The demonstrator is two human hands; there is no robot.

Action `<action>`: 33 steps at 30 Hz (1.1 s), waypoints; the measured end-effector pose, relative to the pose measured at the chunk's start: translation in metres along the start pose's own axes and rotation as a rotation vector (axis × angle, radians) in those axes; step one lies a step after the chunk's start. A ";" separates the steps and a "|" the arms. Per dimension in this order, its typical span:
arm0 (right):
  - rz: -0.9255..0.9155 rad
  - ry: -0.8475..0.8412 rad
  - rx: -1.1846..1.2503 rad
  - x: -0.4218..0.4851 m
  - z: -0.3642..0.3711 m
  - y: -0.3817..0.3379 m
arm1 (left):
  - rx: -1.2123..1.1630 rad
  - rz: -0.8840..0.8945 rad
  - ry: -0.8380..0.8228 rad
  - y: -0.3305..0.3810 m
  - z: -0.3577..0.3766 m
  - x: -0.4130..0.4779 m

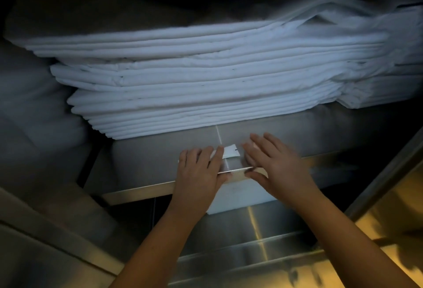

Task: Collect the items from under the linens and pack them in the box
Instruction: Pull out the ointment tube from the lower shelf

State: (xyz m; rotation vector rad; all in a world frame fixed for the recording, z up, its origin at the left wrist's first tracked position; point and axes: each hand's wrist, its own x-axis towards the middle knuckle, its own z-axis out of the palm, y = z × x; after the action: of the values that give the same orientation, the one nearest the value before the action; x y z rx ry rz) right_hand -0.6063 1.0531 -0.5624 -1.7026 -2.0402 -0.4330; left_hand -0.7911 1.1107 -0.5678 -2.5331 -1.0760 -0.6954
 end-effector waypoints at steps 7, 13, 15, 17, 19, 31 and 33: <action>-0.047 0.063 -0.036 -0.009 -0.001 -0.009 | -0.105 0.082 0.059 -0.002 -0.004 -0.018; -0.021 -0.014 -0.045 -0.016 -0.026 -0.020 | -0.152 0.123 -0.050 -0.002 -0.026 -0.018; -0.029 -0.006 -0.057 -0.016 -0.042 -0.023 | -0.177 0.126 -0.058 0.002 -0.039 -0.013; -0.043 0.018 -0.067 -0.016 -0.064 -0.027 | -0.212 0.137 -0.058 0.006 -0.056 -0.007; -0.026 0.046 -0.074 -0.014 -0.091 -0.032 | -0.240 0.159 -0.030 0.012 -0.076 0.000; 0.116 0.020 -0.029 -0.015 -0.266 -0.057 | -0.257 0.294 0.112 0.067 -0.239 0.028; 0.098 0.027 -0.019 -0.010 -0.299 -0.063 | -0.265 0.287 0.094 0.077 -0.268 0.034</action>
State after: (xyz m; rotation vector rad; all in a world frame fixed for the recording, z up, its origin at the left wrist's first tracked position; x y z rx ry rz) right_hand -0.6257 0.8810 -0.3105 -1.7894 -1.9303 -0.4426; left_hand -0.7979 0.9587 -0.3316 -2.7650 -0.6036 -0.9144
